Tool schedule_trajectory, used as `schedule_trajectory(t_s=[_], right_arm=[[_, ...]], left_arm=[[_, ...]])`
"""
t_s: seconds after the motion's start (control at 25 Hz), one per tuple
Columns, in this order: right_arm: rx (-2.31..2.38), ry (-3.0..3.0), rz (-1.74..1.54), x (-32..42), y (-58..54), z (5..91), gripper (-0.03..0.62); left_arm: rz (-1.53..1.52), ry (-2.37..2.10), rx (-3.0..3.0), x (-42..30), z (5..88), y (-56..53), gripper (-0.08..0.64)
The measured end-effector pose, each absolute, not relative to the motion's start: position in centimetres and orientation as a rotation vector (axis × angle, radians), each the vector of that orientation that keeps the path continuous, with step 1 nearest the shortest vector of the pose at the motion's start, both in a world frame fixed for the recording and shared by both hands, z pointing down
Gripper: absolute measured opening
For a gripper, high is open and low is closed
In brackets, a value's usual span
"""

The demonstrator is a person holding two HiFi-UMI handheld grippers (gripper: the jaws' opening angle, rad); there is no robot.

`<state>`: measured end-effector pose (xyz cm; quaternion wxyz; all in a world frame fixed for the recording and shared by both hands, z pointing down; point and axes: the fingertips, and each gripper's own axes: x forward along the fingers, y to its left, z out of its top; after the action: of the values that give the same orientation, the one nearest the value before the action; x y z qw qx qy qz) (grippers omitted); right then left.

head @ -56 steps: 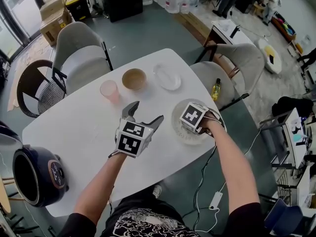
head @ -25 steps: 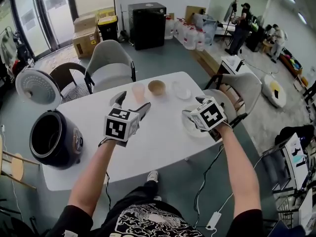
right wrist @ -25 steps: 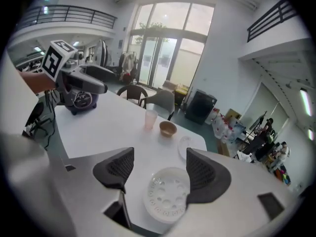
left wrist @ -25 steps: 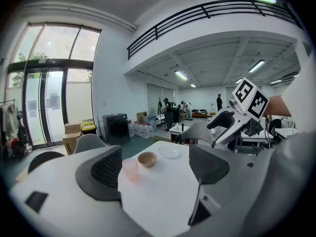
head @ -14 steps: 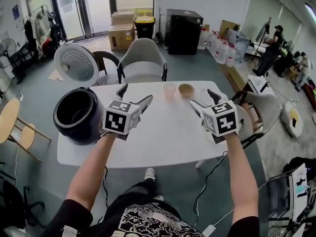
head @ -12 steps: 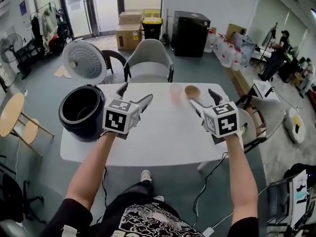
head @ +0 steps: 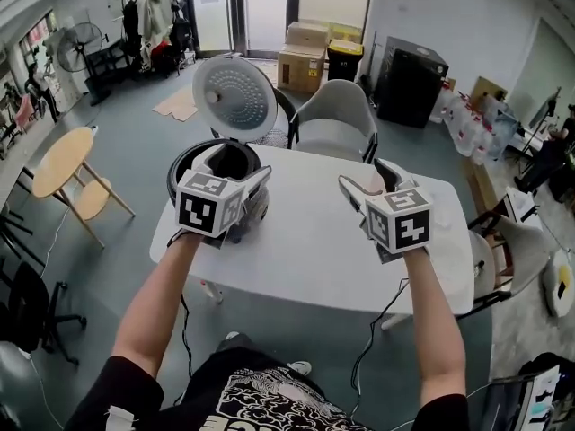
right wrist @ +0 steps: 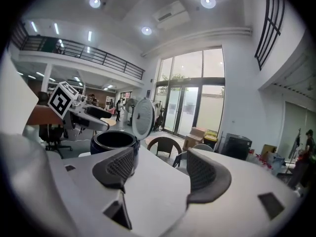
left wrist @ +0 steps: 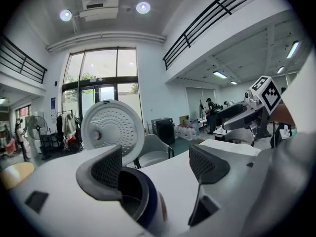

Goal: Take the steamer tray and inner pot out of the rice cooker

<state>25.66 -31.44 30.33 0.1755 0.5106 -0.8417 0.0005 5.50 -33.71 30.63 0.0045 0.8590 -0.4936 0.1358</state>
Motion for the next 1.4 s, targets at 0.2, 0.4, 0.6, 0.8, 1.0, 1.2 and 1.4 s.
schedule_trajectory(t_s=[0.2, 0.4, 0.6, 0.8, 1.0, 1.2, 1.4], right_arm=[[1.350, -2.446, 0.034, 16.2, -32.1, 29.2, 0.351], [1.313, -2.449, 0.060, 6.6, -34.3, 29.5, 0.351], [1.305, -2.433, 0.123, -1.8, -37.4, 31.8, 0.351], [1.315, -2.391, 0.228, -7.2, -40.2, 34.3, 0.351], [1.311, -2.373, 0.377, -9.0, -42.3, 36.3, 0.351], [1.262, -2.358, 0.530, -10.3, -43.2, 38.1, 0.350], [1.198, -2.332, 0.682, -10.9, -43.9, 40.1, 0.350]], left_arm=[[0.401, -1.605, 2.635, -4.0, 29.0, -33.7, 0.414], [0.408, -1.609, 2.616, -13.3, 29.6, -35.8, 0.414], [0.410, -1.581, 2.599, -21.8, 31.6, -39.0, 0.414], [0.414, -1.488, 2.603, -27.5, 33.4, -42.0, 0.414], [0.377, -1.349, 2.569, -29.5, 35.3, -44.6, 0.414], [0.345, -1.115, 2.480, -30.0, 36.5, -45.9, 0.413], [0.322, -0.847, 2.314, -29.5, 38.9, -46.9, 0.413]])
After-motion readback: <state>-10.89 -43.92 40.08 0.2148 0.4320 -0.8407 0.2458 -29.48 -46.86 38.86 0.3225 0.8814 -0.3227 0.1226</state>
